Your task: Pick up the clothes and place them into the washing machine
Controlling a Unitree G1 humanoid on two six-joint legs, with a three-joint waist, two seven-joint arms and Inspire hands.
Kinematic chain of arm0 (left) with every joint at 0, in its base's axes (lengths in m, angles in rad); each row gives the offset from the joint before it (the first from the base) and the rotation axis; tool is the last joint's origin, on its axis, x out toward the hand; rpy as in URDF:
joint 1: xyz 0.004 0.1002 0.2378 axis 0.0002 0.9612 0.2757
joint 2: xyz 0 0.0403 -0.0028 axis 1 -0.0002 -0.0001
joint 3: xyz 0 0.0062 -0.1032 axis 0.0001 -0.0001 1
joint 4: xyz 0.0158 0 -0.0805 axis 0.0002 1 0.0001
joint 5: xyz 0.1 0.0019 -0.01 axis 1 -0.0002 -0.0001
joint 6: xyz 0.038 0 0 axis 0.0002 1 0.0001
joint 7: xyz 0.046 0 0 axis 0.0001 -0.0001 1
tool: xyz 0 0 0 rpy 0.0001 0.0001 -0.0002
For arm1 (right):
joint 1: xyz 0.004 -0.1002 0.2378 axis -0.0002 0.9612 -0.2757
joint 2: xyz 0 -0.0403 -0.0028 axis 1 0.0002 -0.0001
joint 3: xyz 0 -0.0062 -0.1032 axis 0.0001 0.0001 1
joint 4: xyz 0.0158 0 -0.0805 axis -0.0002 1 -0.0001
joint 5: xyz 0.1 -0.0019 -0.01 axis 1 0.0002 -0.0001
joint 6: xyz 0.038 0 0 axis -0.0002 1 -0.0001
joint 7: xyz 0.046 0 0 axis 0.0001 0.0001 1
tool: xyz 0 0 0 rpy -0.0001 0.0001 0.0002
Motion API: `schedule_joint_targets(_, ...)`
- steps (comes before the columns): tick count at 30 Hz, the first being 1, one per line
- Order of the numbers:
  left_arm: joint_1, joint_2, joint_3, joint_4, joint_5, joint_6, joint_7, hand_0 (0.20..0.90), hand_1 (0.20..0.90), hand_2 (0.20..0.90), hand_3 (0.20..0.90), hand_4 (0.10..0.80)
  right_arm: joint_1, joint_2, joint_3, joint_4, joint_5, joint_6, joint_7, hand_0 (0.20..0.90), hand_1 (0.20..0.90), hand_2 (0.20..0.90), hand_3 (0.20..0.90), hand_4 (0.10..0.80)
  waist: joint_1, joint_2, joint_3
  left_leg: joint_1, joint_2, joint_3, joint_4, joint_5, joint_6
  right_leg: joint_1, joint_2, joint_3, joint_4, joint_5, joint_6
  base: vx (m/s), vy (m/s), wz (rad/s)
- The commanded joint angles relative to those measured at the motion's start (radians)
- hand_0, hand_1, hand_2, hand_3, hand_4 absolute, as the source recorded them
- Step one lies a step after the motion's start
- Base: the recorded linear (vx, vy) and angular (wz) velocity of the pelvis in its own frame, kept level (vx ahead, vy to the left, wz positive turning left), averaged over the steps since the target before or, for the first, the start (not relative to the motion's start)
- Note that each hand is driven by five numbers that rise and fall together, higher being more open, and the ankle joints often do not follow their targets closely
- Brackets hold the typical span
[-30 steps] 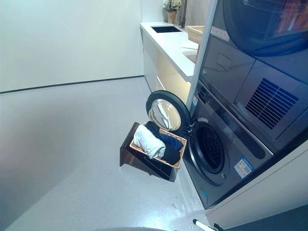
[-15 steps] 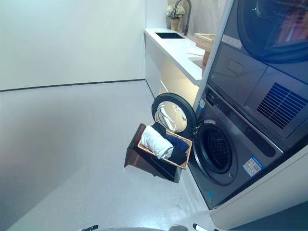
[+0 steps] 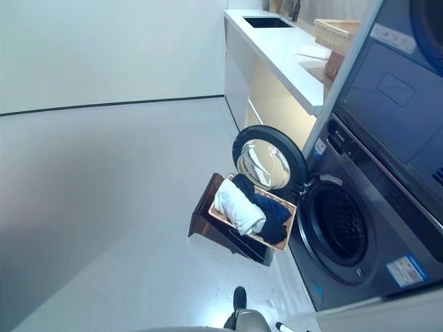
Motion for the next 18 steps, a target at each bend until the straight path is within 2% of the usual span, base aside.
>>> schedule_joint_targets(1, -0.064, 0.027, 0.010, 0.012, -0.057, -0.035, 0.028, 0.900, 0.900, 0.900, 0.900, 0.800, -0.033, -0.038, -0.013, -0.024, 0.001, -0.045, -0.015, 0.900, 0.900, 0.900, 0.900, 0.800, -0.010, -0.051, -0.015, -0.008, 0.019, -0.008, 0.046, 0.028, -0.042, -0.050, -0.030, 0.024, 0.012, -0.018, 0.089, 0.211, -0.178, 0.33)
schedule_joint_targets(5, -0.103, 0.017, -0.015, -0.030, -0.068, -0.044, 0.049, 0.900, 0.900, 0.900, 0.900, 0.800, -0.057, -0.057, 0.006, -0.028, -0.004, -0.049, -0.032, 0.900, 0.900, 0.900, 0.900, 0.800, -0.013, -0.045, -0.021, -0.015, 0.054, -0.013, 0.039, 0.068, -0.068, -0.048, -0.012, -0.008, 0.021, -0.049, 0.075, 0.196, -0.182, 0.16)
schedule_joint_targets(6, -0.103, 0.017, -0.015, -0.030, -0.068, -0.044, 0.049, 0.900, 0.900, 0.900, 0.900, 0.800, -0.058, -0.057, 0.005, -0.028, -0.004, -0.049, -0.031, 0.900, 0.900, 0.900, 0.900, 0.800, -0.013, -0.044, -0.022, -0.015, 0.054, -0.013, 0.039, 0.068, -0.068, -0.048, -0.012, -0.009, 0.021, -0.049, 0.075, 0.109, -0.118, 0.13)
schedule_joint_targets(10, -0.138, 0.004, -0.055, -0.059, -0.054, -0.048, 0.057, 0.900, 0.900, 0.900, 0.900, 0.800, -0.075, -0.070, 0.007, -0.042, 0.010, -0.054, -0.042, 0.900, 0.900, 0.900, 0.900, 0.800, -0.030, -0.034, -0.027, -0.021, 0.075, 0.038, 0.012, 0.084, -0.078, -0.046, -0.011, -0.034, 0.020, -0.071, 0.069, 0.072, -0.079, 0.19)
schedule_joint_targets(17, -0.129, -0.006, -0.062, -0.059, -0.047, -0.048, 0.048, 0.900, 0.900, 0.900, 0.900, 0.800, -0.080, -0.073, 0.015, -0.033, -0.005, -0.054, -0.043, 0.900, 0.900, 0.900, 0.900, 0.800, -0.034, -0.016, -0.042, -0.012, 0.070, 0.059, -0.012, 0.109, -0.082, -0.040, 0.010, -0.021, 0.009, -0.065, 0.066, 0.053, -0.042, -0.11)
schedule_joint_targets(18, -0.128, -0.004, -0.058, -0.056, -0.046, -0.048, 0.049, 0.900, 0.900, 0.900, 0.900, 0.800, -0.083, -0.072, 0.015, -0.036, -0.006, -0.055, -0.044, 0.900, 0.900, 0.900, 0.900, 0.800, -0.037, -0.010, -0.042, -0.025, 0.069, 0.064, -0.002, 0.129, -0.083, -0.043, 0.014, -0.015, 0.006, -0.065, 0.061, 0.028, -0.048, -0.17)
